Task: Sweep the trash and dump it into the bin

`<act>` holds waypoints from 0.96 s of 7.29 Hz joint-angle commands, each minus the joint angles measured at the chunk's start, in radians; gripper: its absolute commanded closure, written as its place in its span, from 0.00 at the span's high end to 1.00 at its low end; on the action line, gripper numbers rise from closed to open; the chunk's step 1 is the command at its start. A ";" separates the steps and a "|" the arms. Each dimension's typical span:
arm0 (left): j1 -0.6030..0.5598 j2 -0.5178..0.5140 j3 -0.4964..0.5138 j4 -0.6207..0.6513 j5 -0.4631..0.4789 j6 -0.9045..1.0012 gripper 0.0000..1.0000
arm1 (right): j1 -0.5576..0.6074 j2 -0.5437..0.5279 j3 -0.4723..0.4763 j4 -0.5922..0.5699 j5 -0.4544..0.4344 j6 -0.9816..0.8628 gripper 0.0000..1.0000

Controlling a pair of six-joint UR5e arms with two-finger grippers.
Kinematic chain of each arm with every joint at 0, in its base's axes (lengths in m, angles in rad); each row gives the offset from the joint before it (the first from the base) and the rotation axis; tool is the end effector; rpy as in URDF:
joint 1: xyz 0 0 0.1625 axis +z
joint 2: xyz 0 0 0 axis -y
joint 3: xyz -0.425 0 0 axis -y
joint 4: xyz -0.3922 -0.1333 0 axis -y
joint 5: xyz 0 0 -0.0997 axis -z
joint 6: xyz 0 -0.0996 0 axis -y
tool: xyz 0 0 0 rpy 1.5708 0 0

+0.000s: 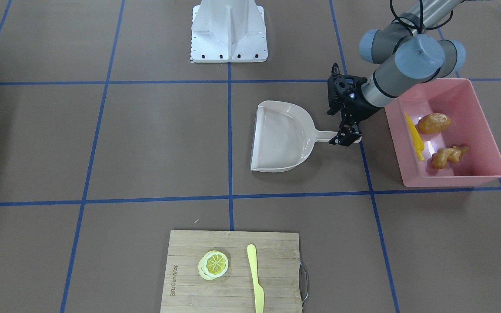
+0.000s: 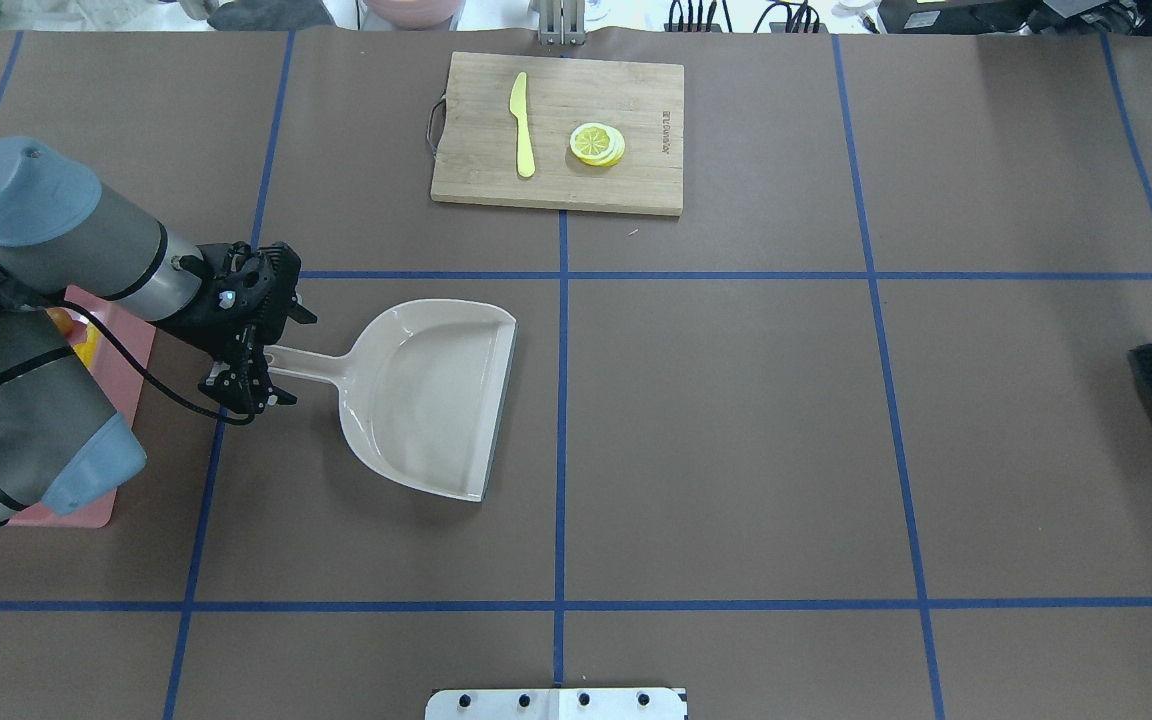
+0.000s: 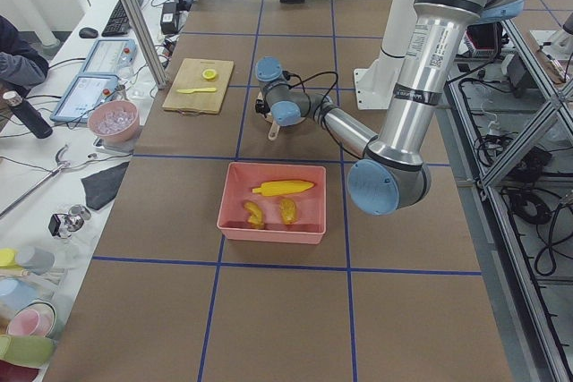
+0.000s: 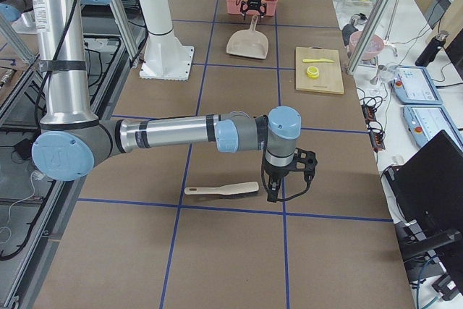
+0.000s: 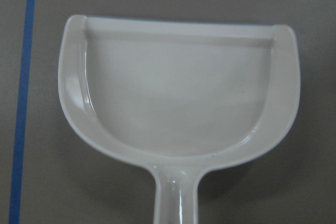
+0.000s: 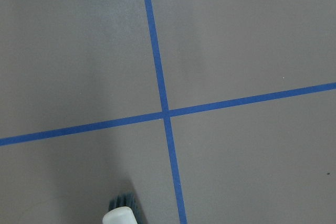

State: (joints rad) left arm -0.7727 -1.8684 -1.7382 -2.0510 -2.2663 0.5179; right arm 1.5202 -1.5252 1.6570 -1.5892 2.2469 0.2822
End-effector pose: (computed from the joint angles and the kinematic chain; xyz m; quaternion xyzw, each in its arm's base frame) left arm 0.3779 -0.4655 0.3569 0.3814 0.3602 0.6346 0.5675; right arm 0.0448 -0.5189 0.6014 -0.0021 -0.3354 0.0902 0.9377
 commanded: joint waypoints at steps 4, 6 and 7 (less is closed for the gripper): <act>-0.127 0.196 -0.159 0.008 -0.056 -0.169 0.98 | 0.000 -0.001 0.003 0.000 -0.003 0.000 1.00; -0.265 0.306 -0.176 0.015 -0.045 -0.325 0.98 | 0.000 -0.001 0.001 0.000 -0.001 0.000 1.00; -0.328 0.331 -0.170 0.020 -0.041 -0.420 0.98 | 0.000 -0.001 0.000 0.000 -0.003 0.000 1.00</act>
State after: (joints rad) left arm -1.0189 -1.5825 -1.9080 -2.0356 -2.3124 0.2185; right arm 1.5202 -1.5263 1.6580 -1.5892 2.2449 0.2822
